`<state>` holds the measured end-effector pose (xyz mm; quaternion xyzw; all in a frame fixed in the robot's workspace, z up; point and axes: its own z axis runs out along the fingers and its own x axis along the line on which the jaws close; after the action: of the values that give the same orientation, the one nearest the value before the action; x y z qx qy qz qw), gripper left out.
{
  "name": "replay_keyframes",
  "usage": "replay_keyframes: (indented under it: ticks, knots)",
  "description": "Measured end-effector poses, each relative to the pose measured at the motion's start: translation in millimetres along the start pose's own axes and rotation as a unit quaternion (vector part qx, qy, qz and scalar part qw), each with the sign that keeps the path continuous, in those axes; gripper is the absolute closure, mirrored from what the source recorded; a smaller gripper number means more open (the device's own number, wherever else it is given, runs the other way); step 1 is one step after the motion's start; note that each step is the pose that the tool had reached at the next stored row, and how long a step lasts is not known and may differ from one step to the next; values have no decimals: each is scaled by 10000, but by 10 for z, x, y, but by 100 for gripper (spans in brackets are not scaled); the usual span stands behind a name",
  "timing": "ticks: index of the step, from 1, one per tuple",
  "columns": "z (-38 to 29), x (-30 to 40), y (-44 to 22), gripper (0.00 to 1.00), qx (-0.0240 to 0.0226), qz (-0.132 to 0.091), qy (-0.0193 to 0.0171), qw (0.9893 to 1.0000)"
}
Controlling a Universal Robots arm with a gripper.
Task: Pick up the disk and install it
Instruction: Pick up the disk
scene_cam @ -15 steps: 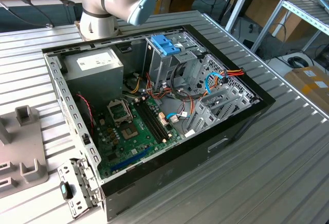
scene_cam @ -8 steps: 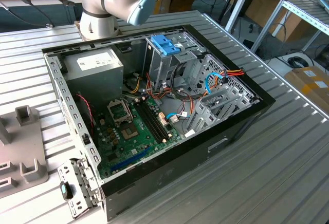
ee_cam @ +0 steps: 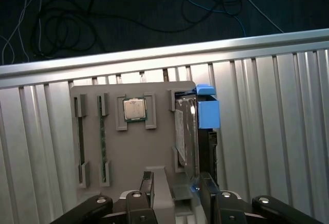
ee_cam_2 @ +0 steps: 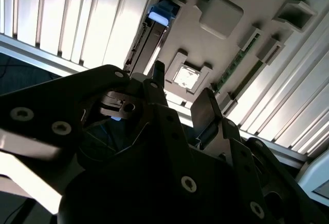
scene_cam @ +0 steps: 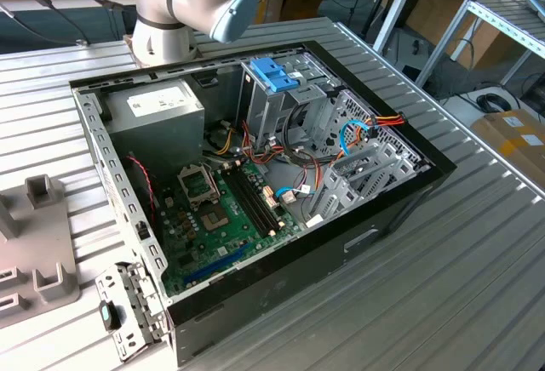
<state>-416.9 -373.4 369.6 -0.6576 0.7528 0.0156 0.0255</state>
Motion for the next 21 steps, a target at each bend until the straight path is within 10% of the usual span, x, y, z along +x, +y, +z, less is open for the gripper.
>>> replay_keyframes:
  ticks: [21]
  knots:
    - [25, -74, 31, 52, 0, 0, 0, 10000]
